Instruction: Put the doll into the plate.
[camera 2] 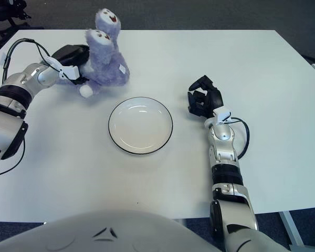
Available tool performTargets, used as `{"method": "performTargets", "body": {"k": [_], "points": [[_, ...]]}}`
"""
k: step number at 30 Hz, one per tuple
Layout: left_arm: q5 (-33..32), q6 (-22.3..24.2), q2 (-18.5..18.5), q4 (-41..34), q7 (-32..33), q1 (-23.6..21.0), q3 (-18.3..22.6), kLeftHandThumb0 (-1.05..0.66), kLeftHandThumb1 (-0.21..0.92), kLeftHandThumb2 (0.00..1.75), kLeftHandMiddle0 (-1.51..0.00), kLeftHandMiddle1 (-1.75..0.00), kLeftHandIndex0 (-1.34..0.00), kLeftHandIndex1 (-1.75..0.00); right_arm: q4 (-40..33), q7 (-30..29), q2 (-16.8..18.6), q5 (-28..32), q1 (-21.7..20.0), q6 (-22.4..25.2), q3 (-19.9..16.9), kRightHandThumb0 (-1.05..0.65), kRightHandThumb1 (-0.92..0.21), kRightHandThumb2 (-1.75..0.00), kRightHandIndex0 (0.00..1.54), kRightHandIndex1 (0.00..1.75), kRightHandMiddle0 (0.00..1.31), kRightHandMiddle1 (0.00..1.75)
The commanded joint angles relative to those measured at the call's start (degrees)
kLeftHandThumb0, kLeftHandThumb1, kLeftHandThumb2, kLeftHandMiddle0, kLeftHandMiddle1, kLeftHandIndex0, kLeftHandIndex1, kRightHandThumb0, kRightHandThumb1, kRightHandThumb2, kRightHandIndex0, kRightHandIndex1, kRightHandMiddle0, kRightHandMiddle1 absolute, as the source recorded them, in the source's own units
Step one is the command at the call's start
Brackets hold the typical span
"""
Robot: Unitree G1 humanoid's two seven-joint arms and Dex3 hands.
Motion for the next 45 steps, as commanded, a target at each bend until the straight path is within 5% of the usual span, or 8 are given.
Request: {"method": "performTargets", "body": {"k": [1,6,21,45], "points": [[0.5,-2.1,0.5,-1.0,1.2,-2.7,0.5,0.16,0.35,1.16,-0.82,-1.75,-0.65,-1.75,1.2,0.1,0.5,0.8,0.8,0.5,0.1,-0.38,-0.68,-0.85,0.92,1.75,0.35,1.75],[-0.2,-7.2,-0.6,-2.4,1.7,-3.7,1.1,0.15,0.35,1.15,-0.83,-1.75,-0.66,-1.75,1.1,0.2,0.5,0.9,0.6,1.1,0.1,-0.38,-0.68,-0.84,0.92,1.75,0.34,1.75],[0.3,-7.7,-2.5,-3.1,0.8,-4.5,1.5,0.12,0.36,1.11,-0.86,-1.75,-0.66,-1.75,0.7,0.0,0.4,0.9,0.5,2.0,0.4,-0.38,-0.7,-0.82,0.91,1.75,0.33,1.75],[3.5,-14.7,-7.0,-5.2,0.3,-6.4,-0.6,0.09,0.38,1.07,-0.89,-1.75,-0.68,-1.75,0.0,-0.4,0.2,0.5,0.5,3.6,0.6,-0.38,-0.7,-0.81,0.9,1.75,0.33,1.75]]}}
